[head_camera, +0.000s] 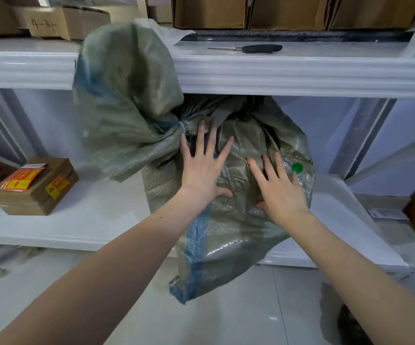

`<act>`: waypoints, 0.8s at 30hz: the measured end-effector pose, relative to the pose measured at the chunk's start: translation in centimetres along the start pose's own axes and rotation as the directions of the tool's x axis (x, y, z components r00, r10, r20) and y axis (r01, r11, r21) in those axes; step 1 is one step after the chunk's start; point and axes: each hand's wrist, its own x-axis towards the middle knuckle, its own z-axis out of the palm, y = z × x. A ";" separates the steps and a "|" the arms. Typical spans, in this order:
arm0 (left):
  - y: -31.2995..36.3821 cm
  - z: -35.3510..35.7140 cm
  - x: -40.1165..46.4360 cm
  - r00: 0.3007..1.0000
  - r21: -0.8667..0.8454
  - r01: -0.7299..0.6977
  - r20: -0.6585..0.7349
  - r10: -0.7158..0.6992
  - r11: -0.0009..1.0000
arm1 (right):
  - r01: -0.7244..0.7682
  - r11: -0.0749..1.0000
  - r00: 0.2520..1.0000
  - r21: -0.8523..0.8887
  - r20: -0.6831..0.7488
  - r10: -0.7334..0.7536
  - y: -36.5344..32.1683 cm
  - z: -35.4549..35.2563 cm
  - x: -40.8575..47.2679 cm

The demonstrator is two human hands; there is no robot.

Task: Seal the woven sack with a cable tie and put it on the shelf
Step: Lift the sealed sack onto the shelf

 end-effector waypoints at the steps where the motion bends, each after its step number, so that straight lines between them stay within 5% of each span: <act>1: -0.2 0.4 0.6 1.000 0.005 0.010 0.006 -0.010 1.000 | -0.006 1.000 1.000 0.017 -0.001 0.006 -0.3 0.2 0.5; 24: -4.1 4.4 7.2 1.000 0.015 -0.006 -0.015 0.006 1.000 | 0.006 0.982 0.999 0.187 -0.038 0.001 -2.0 2.8 7.8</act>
